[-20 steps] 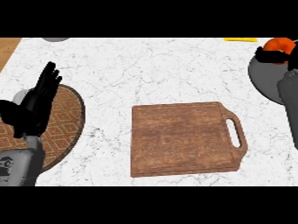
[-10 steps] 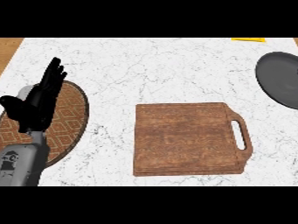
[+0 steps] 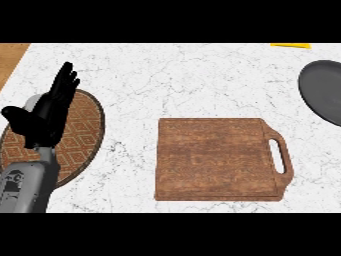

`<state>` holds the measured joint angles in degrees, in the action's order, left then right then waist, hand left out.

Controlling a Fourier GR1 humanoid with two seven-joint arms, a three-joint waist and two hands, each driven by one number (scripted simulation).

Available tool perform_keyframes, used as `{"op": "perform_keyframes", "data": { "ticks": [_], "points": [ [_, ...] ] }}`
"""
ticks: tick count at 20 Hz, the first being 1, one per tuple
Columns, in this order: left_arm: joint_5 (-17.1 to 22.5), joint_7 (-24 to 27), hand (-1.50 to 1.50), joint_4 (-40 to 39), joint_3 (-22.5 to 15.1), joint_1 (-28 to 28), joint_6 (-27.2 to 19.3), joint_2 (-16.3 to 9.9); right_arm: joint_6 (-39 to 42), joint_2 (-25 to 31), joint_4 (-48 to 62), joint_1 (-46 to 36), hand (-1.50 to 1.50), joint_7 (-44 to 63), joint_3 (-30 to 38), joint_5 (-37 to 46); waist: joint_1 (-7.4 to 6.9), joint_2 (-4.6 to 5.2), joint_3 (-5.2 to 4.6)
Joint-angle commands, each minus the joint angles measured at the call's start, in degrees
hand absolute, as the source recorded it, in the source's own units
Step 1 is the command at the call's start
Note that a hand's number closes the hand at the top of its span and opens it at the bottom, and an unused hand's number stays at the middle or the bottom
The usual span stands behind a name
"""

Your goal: Pick the squash from the cutting board and place it in the pan

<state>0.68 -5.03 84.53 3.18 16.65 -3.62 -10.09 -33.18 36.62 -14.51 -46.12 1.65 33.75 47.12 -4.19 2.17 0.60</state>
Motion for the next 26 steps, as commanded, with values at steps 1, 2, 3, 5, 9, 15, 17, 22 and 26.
{"op": "perform_keyframes", "data": {
  "ticks": [1,2,3,5,9,15,17,22,26],
  "points": [
    [0.03,-0.78,0.00,-0.40,0.36,1.13,-0.30,-0.11,8.28,-1.05,3.43,-1.40,-1.50,-2.14,4.37,-5.50,-0.28,0.15,0.10],
    [-0.52,0.99,0.00,-0.67,-0.01,-0.99,-0.39,0.28,9.58,-1.32,3.85,1.08,-1.50,-5.65,5.05,-6.42,0.18,0.05,0.07],
    [-0.55,0.58,0.00,-0.30,-1.19,-0.92,-0.44,1.49,9.60,-1.35,3.54,0.30,-1.50,-6.26,6.26,-7.65,-0.07,0.11,0.11],
    [-0.51,1.20,0.00,-0.05,-1.09,-0.93,-0.56,1.65,10.54,-0.82,3.61,2.44,-1.50,-10.30,6.76,-8.18,-0.05,0.22,0.10],
    [-0.94,-0.27,0.00,0.69,-0.84,-0.31,-0.75,0.77,8.97,-0.53,1.77,2.38,-1.50,-15.81,9.04,-10.57,-0.03,-0.19,0.07],
    [0.92,-0.94,0.00,0.07,0.98,-0.92,0.68,-0.46,4.91,-3.16,-1.31,4.00,-1.50,-26.21,17.19,-19.44,1.24,-0.82,-0.12],
    [-0.42,-0.02,0.00,-0.29,0.55,-1.84,-0.53,0.14,9.43,-3.75,-1.52,5.43,-1.50,-30.44,19.34,-22.81,2.41,-1.31,-0.27],
    [-1.35,2.29,0.00,-0.11,0.62,-4.35,-1.63,1.02,21.63,-4.46,-2.57,9.82,-1.50,-37.13,20.77,-28.11,3.83,-2.04,-0.52],
    [-1.61,0.00,0.00,-0.25,1.87,-4.59,-2.08,-0.04,26.96,-7.60,-9.50,12.86,-1.50,-36.85,18.75,-30.83,5.15,-2.64,-0.71]
  ]
}}
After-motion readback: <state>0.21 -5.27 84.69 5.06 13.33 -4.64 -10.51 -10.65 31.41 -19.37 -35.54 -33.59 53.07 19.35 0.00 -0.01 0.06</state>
